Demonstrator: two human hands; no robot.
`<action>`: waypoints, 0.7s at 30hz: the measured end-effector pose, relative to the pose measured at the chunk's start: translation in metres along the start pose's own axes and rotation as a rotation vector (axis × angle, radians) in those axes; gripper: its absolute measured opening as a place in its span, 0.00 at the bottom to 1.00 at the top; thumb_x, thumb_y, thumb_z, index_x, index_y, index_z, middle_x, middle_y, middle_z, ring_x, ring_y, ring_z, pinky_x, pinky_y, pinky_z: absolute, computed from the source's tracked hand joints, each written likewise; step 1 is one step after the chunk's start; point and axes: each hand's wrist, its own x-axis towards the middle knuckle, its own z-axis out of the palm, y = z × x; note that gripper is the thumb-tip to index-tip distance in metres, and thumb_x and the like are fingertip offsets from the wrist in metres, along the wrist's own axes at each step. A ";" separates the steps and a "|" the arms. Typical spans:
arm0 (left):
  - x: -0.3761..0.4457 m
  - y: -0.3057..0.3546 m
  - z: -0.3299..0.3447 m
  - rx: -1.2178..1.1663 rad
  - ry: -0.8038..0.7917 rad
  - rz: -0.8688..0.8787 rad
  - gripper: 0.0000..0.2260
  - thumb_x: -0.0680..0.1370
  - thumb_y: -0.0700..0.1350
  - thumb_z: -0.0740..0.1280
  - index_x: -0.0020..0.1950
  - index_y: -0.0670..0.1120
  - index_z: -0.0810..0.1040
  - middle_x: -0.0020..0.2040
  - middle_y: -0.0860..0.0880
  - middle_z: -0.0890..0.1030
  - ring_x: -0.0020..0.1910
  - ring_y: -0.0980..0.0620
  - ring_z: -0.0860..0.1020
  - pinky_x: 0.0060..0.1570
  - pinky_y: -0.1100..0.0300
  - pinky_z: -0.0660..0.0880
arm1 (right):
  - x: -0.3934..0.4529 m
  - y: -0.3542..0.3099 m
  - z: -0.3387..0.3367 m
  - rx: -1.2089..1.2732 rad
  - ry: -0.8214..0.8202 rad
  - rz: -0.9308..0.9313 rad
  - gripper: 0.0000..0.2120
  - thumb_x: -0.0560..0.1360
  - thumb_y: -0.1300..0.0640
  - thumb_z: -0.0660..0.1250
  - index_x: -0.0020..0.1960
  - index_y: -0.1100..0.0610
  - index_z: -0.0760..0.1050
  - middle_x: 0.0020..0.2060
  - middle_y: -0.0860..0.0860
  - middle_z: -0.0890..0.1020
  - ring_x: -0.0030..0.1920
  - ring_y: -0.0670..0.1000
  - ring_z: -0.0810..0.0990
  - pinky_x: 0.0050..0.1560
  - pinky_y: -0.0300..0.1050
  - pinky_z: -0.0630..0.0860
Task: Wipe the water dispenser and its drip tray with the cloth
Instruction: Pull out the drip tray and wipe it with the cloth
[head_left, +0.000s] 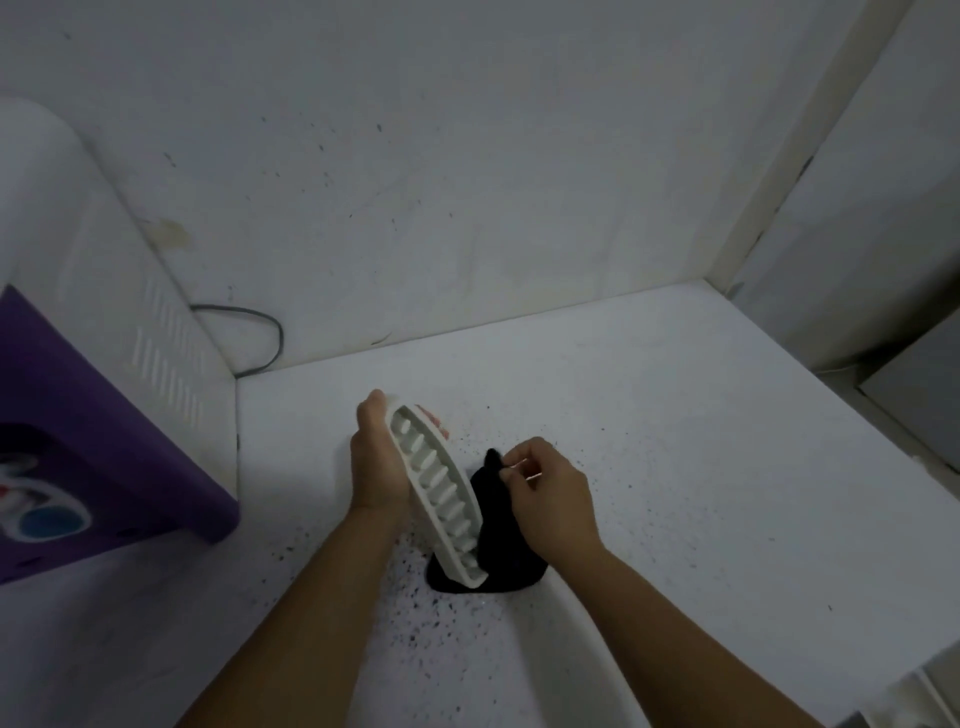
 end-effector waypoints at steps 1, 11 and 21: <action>0.003 0.004 -0.004 -0.035 -0.051 -0.002 0.26 0.71 0.63 0.55 0.31 0.43 0.79 0.31 0.42 0.79 0.31 0.45 0.77 0.34 0.59 0.75 | 0.002 -0.001 -0.005 0.031 -0.036 0.038 0.06 0.78 0.58 0.63 0.44 0.49 0.75 0.40 0.45 0.79 0.41 0.49 0.79 0.38 0.41 0.76; -0.001 0.016 0.007 -0.076 -0.227 -0.112 0.30 0.76 0.67 0.51 0.42 0.45 0.82 0.37 0.48 0.81 0.36 0.51 0.78 0.36 0.60 0.76 | 0.004 -0.013 -0.020 0.444 -0.544 0.060 0.12 0.73 0.51 0.71 0.51 0.58 0.78 0.45 0.55 0.85 0.45 0.53 0.84 0.46 0.44 0.80; -0.021 -0.038 -0.020 0.403 -0.568 -0.251 0.20 0.76 0.29 0.62 0.65 0.46 0.72 0.57 0.51 0.80 0.55 0.54 0.79 0.51 0.62 0.77 | 0.009 0.004 -0.029 0.737 -0.313 0.196 0.11 0.77 0.47 0.63 0.49 0.55 0.74 0.39 0.51 0.85 0.39 0.49 0.83 0.39 0.45 0.79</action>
